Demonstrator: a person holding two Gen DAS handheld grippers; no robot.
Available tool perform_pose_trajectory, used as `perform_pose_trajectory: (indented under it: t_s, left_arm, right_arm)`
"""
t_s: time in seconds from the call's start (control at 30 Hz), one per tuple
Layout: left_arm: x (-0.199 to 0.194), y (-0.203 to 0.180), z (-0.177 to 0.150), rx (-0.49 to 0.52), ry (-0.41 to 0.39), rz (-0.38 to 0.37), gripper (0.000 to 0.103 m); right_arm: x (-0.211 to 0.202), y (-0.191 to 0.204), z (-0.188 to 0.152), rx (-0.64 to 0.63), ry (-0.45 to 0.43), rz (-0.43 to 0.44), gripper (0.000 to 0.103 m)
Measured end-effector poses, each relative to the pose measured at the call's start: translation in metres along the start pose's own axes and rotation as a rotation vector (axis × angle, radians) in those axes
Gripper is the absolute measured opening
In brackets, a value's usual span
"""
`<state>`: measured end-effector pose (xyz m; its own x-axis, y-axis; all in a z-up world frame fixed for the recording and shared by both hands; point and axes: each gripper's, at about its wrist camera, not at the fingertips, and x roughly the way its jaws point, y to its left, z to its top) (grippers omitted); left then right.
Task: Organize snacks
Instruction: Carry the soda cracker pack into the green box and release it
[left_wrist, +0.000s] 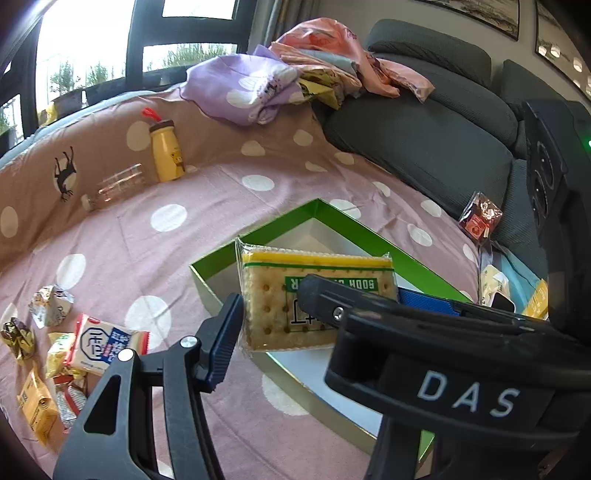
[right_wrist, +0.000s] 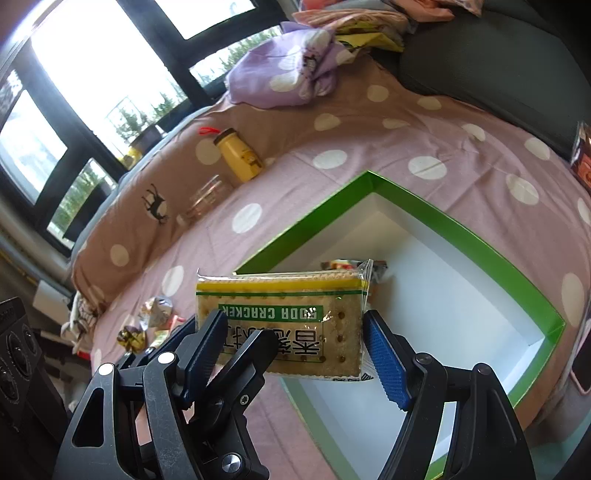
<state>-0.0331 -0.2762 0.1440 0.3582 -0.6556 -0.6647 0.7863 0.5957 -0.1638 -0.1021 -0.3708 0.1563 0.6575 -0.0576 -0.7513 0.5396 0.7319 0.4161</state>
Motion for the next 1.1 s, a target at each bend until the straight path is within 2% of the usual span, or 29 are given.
perform_pose_trajectory:
  t_s: [0.37,0.93,1.1]
  left_arm:
    - [0.030,-0.009,-0.004,-0.013,0.088,-0.054,0.054]
    - [0.059,-0.009,-0.012,-0.043,0.175,-0.081,0.053]
    - [0.061,-0.005,-0.014,-0.083,0.181,-0.109,0.050]
  right_arm:
    - [0.017,-0.028,0.000,0.068,0.067,-0.063,0.077]
    - [0.038,-0.048,-0.002,0.125,0.137,-0.108,0.077]
    - [0.039,-0.055,-0.001,0.160,0.136,-0.127,0.078]
